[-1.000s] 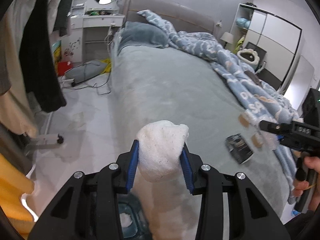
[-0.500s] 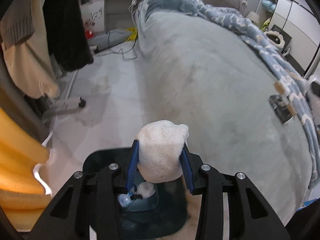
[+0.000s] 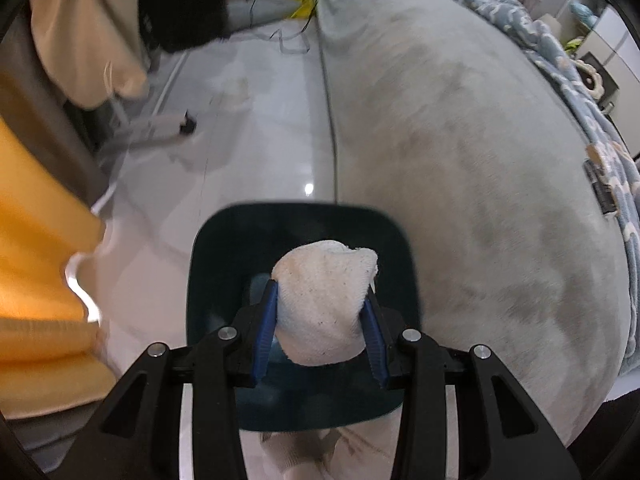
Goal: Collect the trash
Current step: 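Carry the tissue ball and bubble-wrap roll over the green bin with both grippers, then open the left gripper over the bin, then open the right gripper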
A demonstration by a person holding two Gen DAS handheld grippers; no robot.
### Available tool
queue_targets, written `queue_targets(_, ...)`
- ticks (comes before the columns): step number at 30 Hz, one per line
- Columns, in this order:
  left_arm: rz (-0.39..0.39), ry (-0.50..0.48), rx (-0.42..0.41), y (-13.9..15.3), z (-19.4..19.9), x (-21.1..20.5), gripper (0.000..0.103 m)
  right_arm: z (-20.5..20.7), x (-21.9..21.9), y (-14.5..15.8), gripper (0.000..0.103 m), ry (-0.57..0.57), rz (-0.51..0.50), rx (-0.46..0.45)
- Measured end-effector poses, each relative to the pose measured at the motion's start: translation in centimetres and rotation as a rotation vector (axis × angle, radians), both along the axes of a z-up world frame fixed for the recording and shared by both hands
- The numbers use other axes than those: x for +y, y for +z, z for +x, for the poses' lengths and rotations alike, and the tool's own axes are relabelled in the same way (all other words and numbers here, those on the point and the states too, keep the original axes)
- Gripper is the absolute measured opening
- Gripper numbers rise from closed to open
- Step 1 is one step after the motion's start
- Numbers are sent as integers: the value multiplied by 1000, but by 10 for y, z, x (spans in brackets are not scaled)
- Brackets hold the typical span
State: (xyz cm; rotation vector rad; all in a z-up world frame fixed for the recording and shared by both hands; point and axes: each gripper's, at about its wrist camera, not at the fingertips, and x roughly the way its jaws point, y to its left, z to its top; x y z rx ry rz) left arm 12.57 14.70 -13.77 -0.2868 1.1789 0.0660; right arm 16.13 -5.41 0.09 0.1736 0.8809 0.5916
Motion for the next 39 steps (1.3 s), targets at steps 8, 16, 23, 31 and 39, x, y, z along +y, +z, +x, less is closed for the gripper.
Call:
queue_targets(8, -30, 7, 105, -27, -8, 14, 43, -5, 41, -9, 38, 72, -32, 6)
queue_targets(16, -58, 2, 196, -49, -15, 26, 55, -5, 77, -23, 38, 133, -68, 26)
queue_targets(23, -65, 18, 204, -51, -23, 40, 66, -1, 93, -41, 38, 149, -103, 73)
queue_targets(31, -56, 57, 134, -39, -33, 66, 66, 3, 113, -68, 37, 170, -143, 137)
queue_targets(39, -21, 72, 10, -13, -40, 84, 59, 6, 130, -104, 37, 189, -197, 214)
